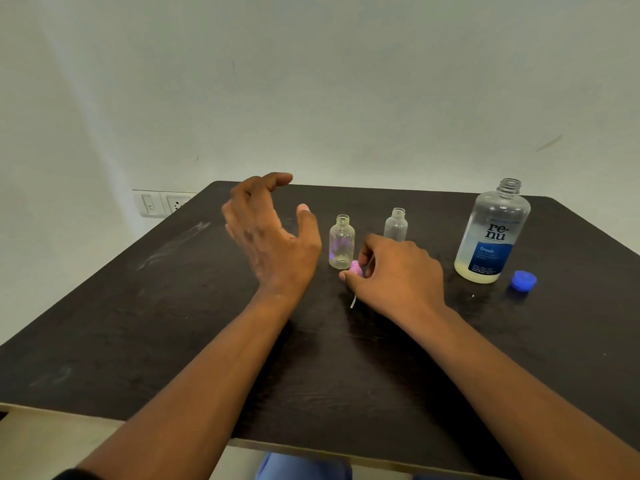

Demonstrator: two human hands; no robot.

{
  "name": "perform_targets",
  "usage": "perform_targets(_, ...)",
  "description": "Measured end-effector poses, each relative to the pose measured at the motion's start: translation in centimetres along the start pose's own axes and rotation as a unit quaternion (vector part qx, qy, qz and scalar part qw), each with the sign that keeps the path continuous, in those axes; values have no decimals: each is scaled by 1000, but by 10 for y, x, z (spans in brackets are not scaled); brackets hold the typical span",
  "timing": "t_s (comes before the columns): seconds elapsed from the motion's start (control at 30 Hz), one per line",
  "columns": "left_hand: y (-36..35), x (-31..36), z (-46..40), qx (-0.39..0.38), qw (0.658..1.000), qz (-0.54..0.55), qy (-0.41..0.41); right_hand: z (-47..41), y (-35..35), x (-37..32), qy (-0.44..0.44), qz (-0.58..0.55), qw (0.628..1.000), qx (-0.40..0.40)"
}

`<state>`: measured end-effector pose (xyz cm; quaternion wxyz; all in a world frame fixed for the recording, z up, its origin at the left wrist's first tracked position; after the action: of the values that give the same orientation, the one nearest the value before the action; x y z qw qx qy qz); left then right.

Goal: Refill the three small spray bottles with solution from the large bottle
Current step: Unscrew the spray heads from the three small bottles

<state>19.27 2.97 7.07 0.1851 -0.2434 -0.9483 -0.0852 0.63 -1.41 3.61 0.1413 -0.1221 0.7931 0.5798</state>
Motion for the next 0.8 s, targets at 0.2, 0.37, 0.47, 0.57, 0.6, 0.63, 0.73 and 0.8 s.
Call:
perform_targets(0.2,-8,-23,10,-45,992,-39,112,0,4,2,-6,-17,1000,18)
perform_targets(0.37,-14,-35,16,-71,982,-6,178,0,10,2,-5,-35,999,34)
perform_targets(0.47,-14,-40,16,-66,978,13,196,0,13,4,-6,-45,998,34)
perform_targets(0.57,-15,-43,18,-74,978,9,197,0,14,4,-8,-50,998,34)
perform_targets(0.6,-16,-44,18,-78,977,5,199,0,14,4,-9,-52,998,35)
perform_targets(0.63,-16,-46,18,-80,976,1,203,0,15,5,-8,-57,998,39)
perform_targets(0.73,-16,-47,17,-75,977,-2,201,0,19,5,-3,-77,996,53)
perform_targets(0.8,-15,-43,14,-64,982,9,175,0,23,4,6,-106,992,71)
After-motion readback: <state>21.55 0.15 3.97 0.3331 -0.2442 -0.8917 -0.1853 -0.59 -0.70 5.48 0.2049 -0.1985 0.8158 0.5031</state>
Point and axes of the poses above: each hand's wrist, its own z-axis away from the middle knuckle, its own y-axis out of the back of the hand, x = y × z, the point moved 8 cm from there along -z, towards the middle knuckle, and after that the axes turned 15 degrees about -y, right-handed, at the moved point
